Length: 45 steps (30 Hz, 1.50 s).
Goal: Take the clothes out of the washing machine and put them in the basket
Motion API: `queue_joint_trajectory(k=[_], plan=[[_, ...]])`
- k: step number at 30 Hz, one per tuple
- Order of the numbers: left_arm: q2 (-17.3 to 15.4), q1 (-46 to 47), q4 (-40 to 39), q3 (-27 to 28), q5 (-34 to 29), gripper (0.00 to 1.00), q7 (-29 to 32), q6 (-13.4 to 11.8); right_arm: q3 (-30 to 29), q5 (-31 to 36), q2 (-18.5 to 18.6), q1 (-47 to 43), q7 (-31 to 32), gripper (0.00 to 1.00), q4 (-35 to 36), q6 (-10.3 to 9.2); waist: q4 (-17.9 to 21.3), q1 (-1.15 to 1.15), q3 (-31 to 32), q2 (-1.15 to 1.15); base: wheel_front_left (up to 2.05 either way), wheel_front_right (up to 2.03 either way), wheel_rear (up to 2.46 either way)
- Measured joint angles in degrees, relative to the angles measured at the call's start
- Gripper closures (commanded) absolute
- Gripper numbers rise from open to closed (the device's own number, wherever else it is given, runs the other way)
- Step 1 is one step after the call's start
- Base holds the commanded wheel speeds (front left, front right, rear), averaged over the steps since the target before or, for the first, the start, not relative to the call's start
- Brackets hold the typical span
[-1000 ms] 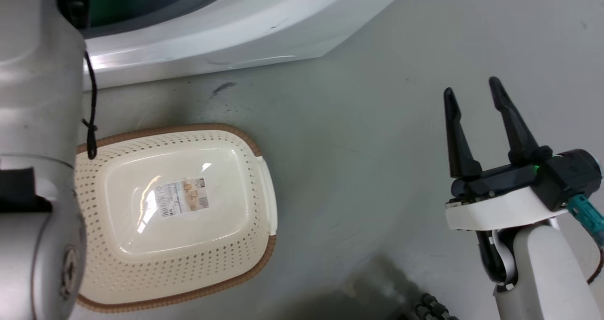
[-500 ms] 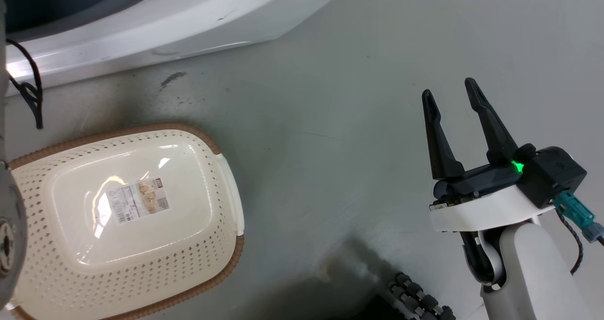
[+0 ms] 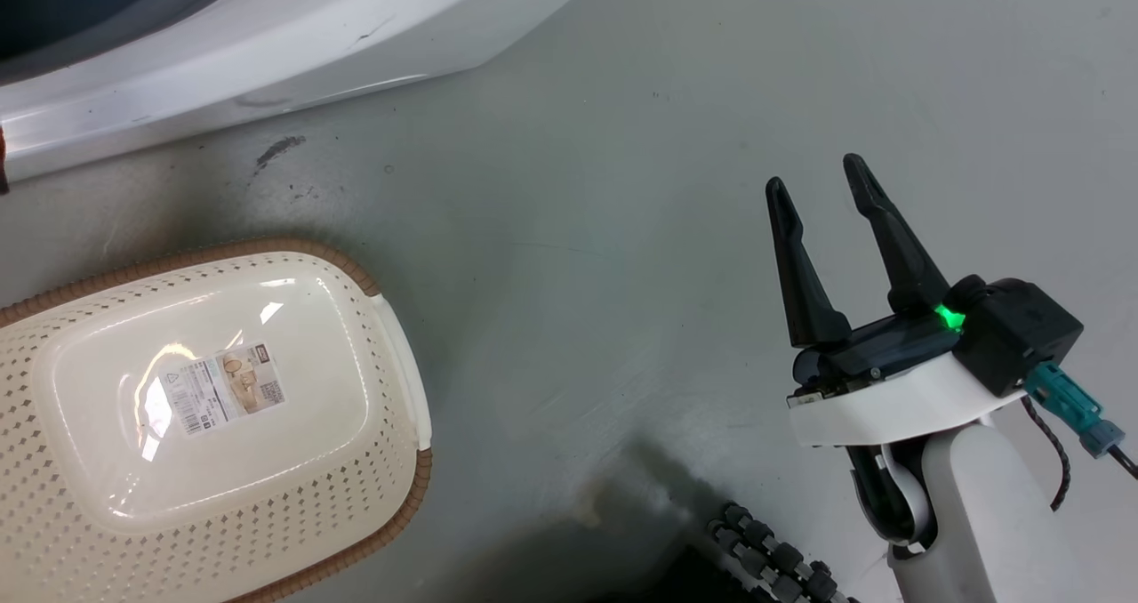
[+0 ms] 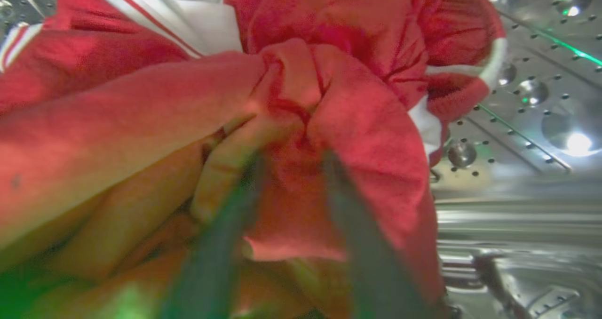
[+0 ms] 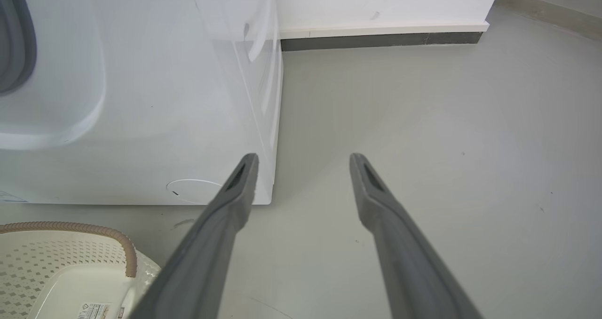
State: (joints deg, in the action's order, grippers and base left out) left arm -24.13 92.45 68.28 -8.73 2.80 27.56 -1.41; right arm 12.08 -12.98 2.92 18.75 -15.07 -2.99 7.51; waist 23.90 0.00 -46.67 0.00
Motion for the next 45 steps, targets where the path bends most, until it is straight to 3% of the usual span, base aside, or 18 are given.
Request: queue_joint_trajectory(k=[5, 11, 20, 35, 38, 45], plan=[[-0.4, -0.9, -1.4, 0.0, 0.4, 1.00, 0.7, -1.1, 0.7, -0.5, 0.0, 0.0, 0.0, 0.00, -0.4, 0.00, 0.4, 0.00, 0.3, 0.00, 0.00, 0.00, 0.00], [0.3, -5.3, -4.7, -0.1, 1.2, 1.00, -4.3, -1.5, -0.1, -0.5, 0.0, 0.1, 0.0, 0.00, -1.1, 0.00, 0.1, 0.00, 2.0, 0.00, 0.00, 0.00, 0.00], [3.0, -14.7, -7.9, 1.2, 4.4, 1.00, -17.8, -2.1, -2.6, 1.7, 0.0, -0.4, 0.0, 0.00, -1.9, 0.00, -2.8, 0.00, 7.4, 0.00, 0.00, 0.00, 0.00], [7.7, -27.2, -7.2, 2.1, 8.5, 1.00, -41.5, 0.7, -6.8, 5.6, 0.0, -7.2, 0.0, 0.00, -4.2, 0.00, -8.6, -0.01, 21.6, 0.00, 0.00, 0.00, 0.00], [8.9, -29.9, -9.7, 2.3, 8.6, 1.00, -42.4, 0.6, -7.6, 6.2, 0.0, -8.6, 0.0, 0.00, -4.4, 0.00, -9.6, -0.01, 24.6, 0.00, 0.00, 0.00, 0.00], [9.5, -40.8, -25.5, 6.2, 9.4, 1.00, -42.6, 0.6, -8.6, 6.9, 0.0, -11.3, 0.0, 0.00, -4.8, 0.00, -11.6, -0.02, 30.6, 0.00, 0.00, 0.00, 0.00]])
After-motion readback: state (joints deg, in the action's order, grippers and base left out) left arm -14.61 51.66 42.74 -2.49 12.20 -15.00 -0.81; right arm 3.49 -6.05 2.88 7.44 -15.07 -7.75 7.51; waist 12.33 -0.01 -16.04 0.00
